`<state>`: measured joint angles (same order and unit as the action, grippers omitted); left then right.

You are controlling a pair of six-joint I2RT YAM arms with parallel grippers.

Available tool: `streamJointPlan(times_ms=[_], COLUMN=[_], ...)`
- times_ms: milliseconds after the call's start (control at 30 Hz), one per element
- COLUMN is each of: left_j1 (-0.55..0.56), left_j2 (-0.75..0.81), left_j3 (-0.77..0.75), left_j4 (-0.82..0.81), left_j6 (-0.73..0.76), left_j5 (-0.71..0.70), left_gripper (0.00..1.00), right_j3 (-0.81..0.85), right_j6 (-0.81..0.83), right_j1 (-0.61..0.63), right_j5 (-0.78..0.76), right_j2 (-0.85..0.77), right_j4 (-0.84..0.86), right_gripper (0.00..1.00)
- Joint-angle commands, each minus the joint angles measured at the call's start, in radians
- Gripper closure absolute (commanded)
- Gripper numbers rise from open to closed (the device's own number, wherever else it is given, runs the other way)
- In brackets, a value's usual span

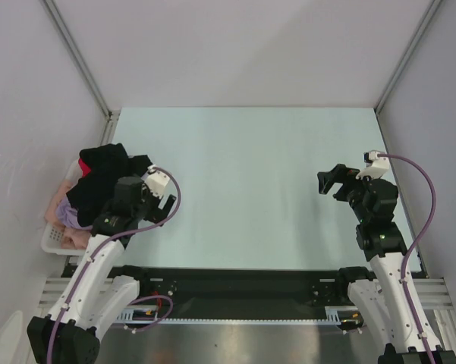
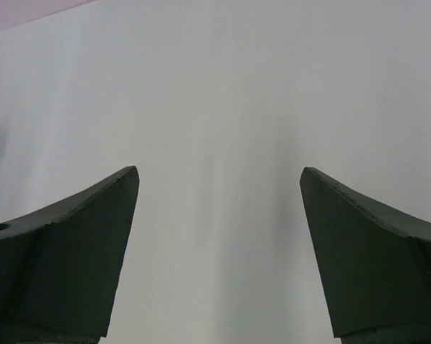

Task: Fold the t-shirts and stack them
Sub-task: Grab the tshirt from the pile

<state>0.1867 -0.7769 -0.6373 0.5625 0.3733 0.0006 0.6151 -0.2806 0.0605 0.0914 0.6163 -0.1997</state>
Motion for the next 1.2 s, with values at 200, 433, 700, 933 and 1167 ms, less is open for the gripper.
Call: streamJointPlan(times_ms=[200, 433, 700, 933, 1167], left_j1=[-0.018, -0.303, -0.388, -0.386, -0.101], left_j2=[-0.079, -0.344, -0.535, -0.408, -0.380], left_j3=[-0.376, -0.541, -0.571, -0.630, -1.057], left_j4=[0.167, 0.223, 0.155, 0.111, 0.236], left_j6=[0.067, 0.136, 0.144, 0.095, 0.059], left_j5=[-0.198, -0.125, -0.183, -0.018, 0.079], left_gripper=[0.00, 0.00, 0.83, 1.00, 1.00], right_j3=[0.020, 0.018, 0.020, 0.026, 0.084], right_j6=[0.006, 0.008, 0.011, 0.009, -0.019], right_j1=[-0.004, -0.005, -0.004, -0.004, -0.004], right_j5=[0.018, 0.027, 0.025, 0.025, 0.082], right_j2=[0.007, 0.013, 0.008, 0.010, 0.043], right_j4=[0.043, 0.037, 0.029, 0.031, 0.045], right_gripper=[0.00, 0.00, 0.00, 0.00, 0.00])
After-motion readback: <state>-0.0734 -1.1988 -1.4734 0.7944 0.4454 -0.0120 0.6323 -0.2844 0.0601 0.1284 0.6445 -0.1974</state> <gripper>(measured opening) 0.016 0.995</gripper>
